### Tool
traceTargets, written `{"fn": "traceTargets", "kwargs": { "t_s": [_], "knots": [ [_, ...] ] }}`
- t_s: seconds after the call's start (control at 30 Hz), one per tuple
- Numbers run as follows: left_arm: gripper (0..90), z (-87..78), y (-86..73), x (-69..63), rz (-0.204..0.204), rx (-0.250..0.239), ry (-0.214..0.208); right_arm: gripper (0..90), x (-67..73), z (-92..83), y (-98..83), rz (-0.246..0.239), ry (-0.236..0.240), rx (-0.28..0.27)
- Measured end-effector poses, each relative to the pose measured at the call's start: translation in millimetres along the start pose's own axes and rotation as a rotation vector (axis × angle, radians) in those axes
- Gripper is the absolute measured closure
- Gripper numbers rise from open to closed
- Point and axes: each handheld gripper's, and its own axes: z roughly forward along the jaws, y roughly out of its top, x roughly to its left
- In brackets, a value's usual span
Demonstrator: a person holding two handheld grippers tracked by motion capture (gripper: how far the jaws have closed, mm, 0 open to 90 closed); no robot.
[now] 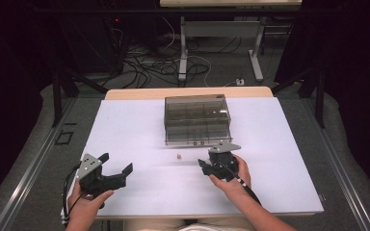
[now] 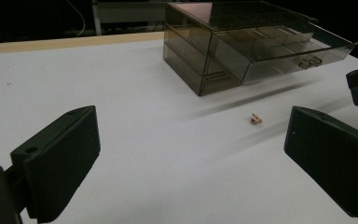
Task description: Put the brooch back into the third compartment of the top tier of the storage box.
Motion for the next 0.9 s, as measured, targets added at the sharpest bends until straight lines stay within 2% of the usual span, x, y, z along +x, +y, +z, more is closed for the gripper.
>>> {"fn": "traceTargets", "kwargs": {
  "t_s": [0.03, 0.27, 0.47, 0.9],
  "knots": [
    [3.5, 0.1, -0.1, -0.5, -0.006, -0.001, -0.002, 53.0, 2.2, 4.1, 0.6, -0.02, -0.001, 0.004],
    [3.5, 0.4, -0.2, -0.6, -0.004, -0.001, -0.005, 54.4, 12.8, 17.3, 2.4, -0.049, 0.017, 0.029],
    [3.6, 0.4, -0.1, -0.6, -0.004, 0.002, -0.008, 56.5, 18.4, 27.0, 3.9, -0.051, 0.033, 0.013],
    [3.7, 0.9, 0.0, -0.2, -0.005, 0.0, -0.009, 61.9, 31.3, 51.1, 8.5, -0.088, 0.039, 0.035]
  ]
}}
